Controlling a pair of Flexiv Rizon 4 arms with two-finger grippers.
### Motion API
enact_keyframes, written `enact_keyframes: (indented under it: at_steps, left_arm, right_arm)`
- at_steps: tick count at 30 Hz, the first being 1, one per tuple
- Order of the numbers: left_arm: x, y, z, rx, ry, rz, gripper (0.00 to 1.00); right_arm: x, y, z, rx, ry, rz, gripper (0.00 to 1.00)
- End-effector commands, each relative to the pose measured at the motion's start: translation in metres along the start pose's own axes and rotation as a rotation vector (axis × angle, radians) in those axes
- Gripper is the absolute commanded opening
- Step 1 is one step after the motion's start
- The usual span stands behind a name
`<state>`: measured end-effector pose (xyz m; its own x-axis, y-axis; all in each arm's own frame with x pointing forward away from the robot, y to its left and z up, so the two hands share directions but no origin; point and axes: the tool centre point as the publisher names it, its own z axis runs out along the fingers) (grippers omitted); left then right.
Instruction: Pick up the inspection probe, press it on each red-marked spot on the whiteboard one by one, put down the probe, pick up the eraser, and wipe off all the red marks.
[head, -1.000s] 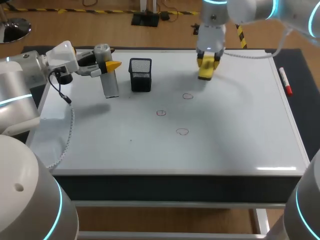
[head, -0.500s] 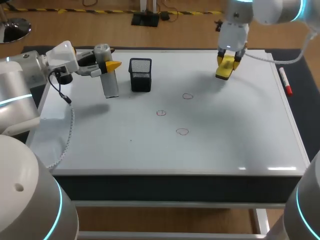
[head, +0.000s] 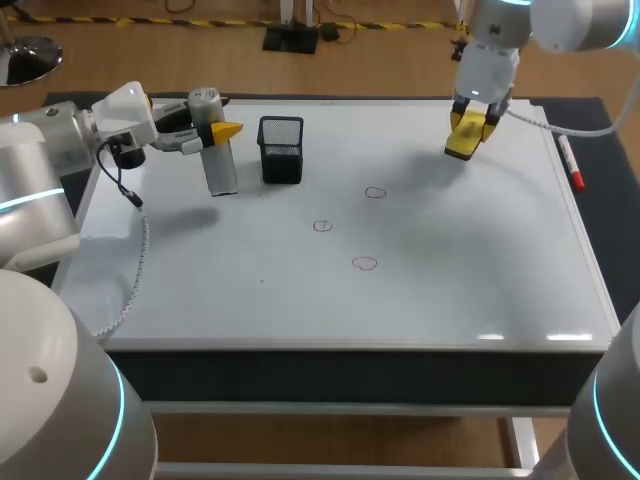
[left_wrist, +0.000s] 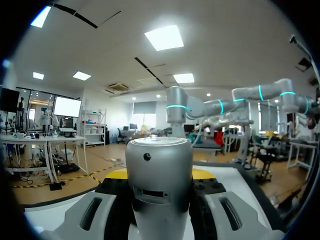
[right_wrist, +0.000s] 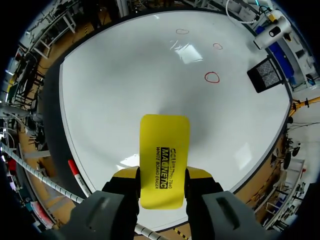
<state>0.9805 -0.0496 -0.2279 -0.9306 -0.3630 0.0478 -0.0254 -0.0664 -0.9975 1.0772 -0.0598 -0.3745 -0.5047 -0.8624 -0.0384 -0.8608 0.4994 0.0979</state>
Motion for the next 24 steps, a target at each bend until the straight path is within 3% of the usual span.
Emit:
enact_keyframes:
  at_steps: [1,6,13,15,24]
  left_arm:
    - [0.0,0.001,0.001,0.005,-0.001,0.002,0.0]
    - [0.013,-0.009,0.02,0.007,0.016,0.024,0.0]
    - [0.04,-0.009,0.056,0.056,0.086,0.017,0.0]
    - [0.048,-0.01,0.066,0.047,0.072,0.004,0.0]
    - [0.079,0.001,0.1,0.046,0.112,-0.035,0.0]
  right_arm:
    - [0.001,0.0,-0.002,0.002,0.003,-0.002,0.0]
    - [0.001,0.0,-0.002,0.002,0.003,-0.002,0.0]
    - [0.001,0.0,-0.002,0.002,0.003,-0.002,0.0]
    - [0.001,0.0,-0.002,0.002,0.003,-0.002,0.0]
    - [0.001,0.0,-0.002,0.002,0.003,-0.002,0.0]
